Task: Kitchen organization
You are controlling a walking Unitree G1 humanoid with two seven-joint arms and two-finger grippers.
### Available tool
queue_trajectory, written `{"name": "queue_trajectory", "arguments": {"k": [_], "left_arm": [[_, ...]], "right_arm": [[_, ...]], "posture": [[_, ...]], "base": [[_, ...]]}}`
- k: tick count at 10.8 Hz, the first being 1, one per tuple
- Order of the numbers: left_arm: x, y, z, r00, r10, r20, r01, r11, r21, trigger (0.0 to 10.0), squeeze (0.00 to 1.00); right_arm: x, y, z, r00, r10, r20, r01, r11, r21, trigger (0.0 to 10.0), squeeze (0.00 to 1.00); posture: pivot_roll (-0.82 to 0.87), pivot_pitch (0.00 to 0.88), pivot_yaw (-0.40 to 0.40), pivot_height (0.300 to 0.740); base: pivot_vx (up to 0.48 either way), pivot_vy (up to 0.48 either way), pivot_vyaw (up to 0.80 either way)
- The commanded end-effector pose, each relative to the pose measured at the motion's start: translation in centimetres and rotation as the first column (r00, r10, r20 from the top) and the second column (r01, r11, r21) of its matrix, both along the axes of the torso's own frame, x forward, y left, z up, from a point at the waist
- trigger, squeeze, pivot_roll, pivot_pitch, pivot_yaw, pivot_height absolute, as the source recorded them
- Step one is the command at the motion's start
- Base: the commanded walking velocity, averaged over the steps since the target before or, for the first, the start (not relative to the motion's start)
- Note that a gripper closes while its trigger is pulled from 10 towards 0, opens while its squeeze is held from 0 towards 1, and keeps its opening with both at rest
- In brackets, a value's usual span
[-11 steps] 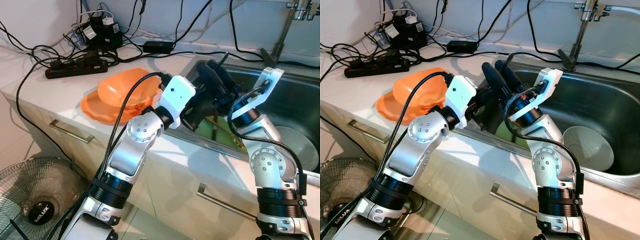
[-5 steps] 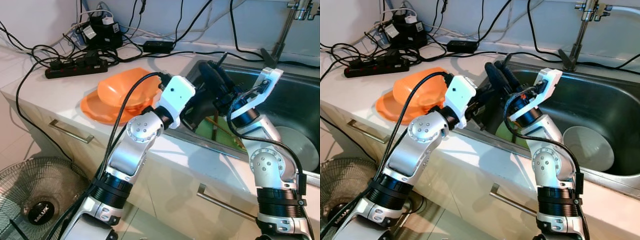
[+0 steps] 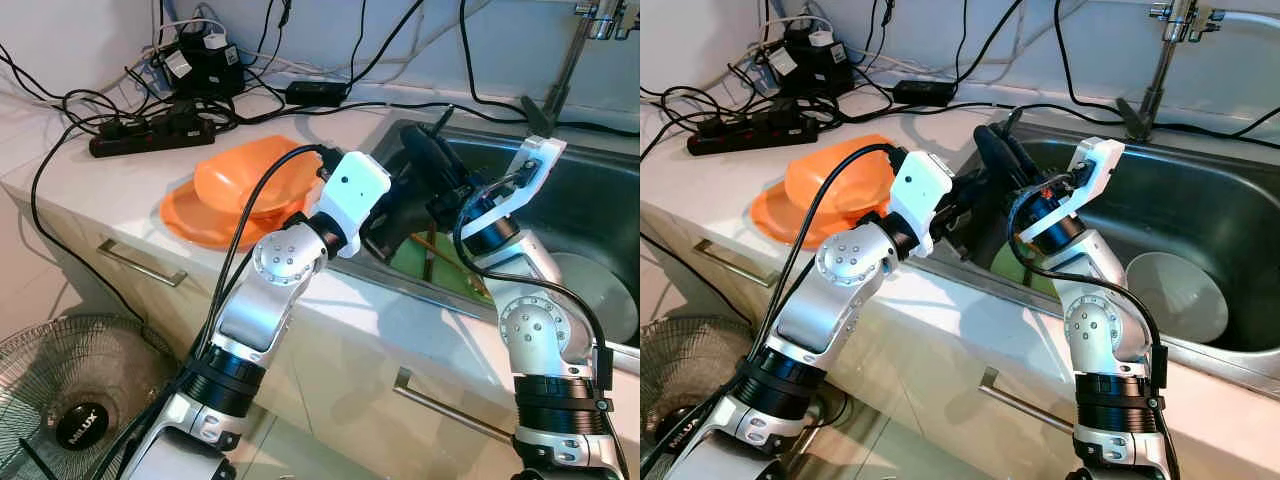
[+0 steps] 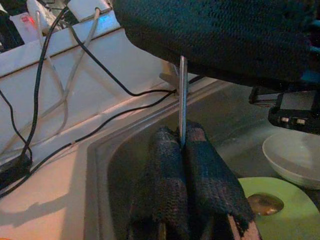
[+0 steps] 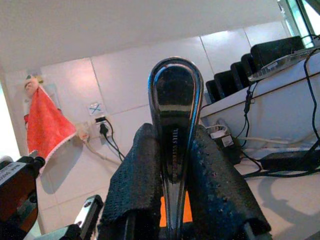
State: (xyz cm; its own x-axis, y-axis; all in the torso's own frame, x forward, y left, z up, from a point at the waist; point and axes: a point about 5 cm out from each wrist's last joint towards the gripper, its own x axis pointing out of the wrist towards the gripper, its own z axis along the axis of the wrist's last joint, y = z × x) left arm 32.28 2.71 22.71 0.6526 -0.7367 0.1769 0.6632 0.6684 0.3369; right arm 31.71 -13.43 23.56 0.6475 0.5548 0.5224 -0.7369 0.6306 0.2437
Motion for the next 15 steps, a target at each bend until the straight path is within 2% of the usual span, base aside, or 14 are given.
{"name": "queue_trajectory", "arguments": {"k": [1,2,8,9,10,11,12,13,14,15], "left_arm": [[0.4,0.5,0.1,0.999,0.036,0.010,-0.037,0.999,0.005,10.0,0.00],[0.4,0.4,0.1,0.999,0.033,0.008,-0.033,0.999,-0.005,10.0,1.00],[0.6,0.7,0.4,0.998,0.058,0.020,-0.058,0.998,-0.020,10.0,1.00],[0.6,0.8,0.5,0.998,0.059,0.035,-0.059,0.998,-0.013,10.0,0.00],[0.6,0.7,0.4,0.998,0.058,0.036,-0.058,0.998,-0.012,10.0,0.00],[0.5,0.7,0.4,0.998,0.056,0.031,-0.055,0.998,-0.012,10.0,0.00],[0.4,0.7,0.2,0.999,0.048,0.024,-0.048,0.999,-0.010,10.0,0.00],[0.3,0.7,0.1,0.999,0.042,0.021,-0.042,0.999,-0.008,10.0,0.00],[0.3,0.7,0.1,0.999,0.041,0.018,-0.041,0.999,-0.009,10.0,0.00],[0.2,0.8,-0.2,0.999,0.041,0.001,-0.041,0.999,-0.007,10.0,0.00]], "right_arm": [[0.0,0.6,0.0,1.000,0.025,0.007,-0.025,1.000,-0.007,0.0,0.00],[0.0,0.7,0.0,1.000,0.026,0.008,-0.026,1.000,-0.010,0.0,0.00],[0.9,0.0,0.2,0.999,-0.047,-0.003,0.047,0.999,0.008,0.0,0.00],[1.6,-0.9,0.7,0.993,-0.116,-0.009,0.117,0.993,0.033,0.0,0.00],[2.6,-2.1,1.0,0.977,-0.211,-0.033,0.213,0.976,0.054,0.0,0.00],[3.6,-3.5,1.2,0.949,-0.305,-0.077,0.311,0.947,0.078,10.0,0.00],[4.4,-4.6,1.0,0.911,-0.396,-0.120,0.406,0.910,0.079,10.0,0.00],[5.3,-5.7,0.8,0.856,-0.494,-0.153,0.506,0.861,0.047,10.0,0.00],[5.7,-6.1,0.7,0.829,-0.538,-0.152,0.545,0.838,0.009,10.0,0.00],[6.9,-6.7,-0.2,0.769,-0.623,-0.145,0.611,0.783,-0.118,10.0,0.00]], "posture": [[0.10,0.006,0.098,0.740],[0.10,0.000,0.097,0.740],[0.10,0.000,0.091,0.740],[0.10,0.000,0.091,0.740],[0.10,0.000,0.088,0.740],[0.11,0.000,0.086,0.740],[0.11,0.000,0.085,0.740],[0.11,0.000,0.084,0.740],[0.11,0.000,0.084,0.740],[0.12,0.000,0.080,0.740]], "base": [[0.000,0.000,0.00],[0.000,0.000,0.00],[0.000,0.000,0.00],[0.000,0.000,0.00],[0.000,0.000,0.00],[0.000,0.000,0.00],[0.000,0.000,0.00],[0.000,0.000,0.00],[0.000,0.000,0.00],[0.000,0.000,0.00]]}}
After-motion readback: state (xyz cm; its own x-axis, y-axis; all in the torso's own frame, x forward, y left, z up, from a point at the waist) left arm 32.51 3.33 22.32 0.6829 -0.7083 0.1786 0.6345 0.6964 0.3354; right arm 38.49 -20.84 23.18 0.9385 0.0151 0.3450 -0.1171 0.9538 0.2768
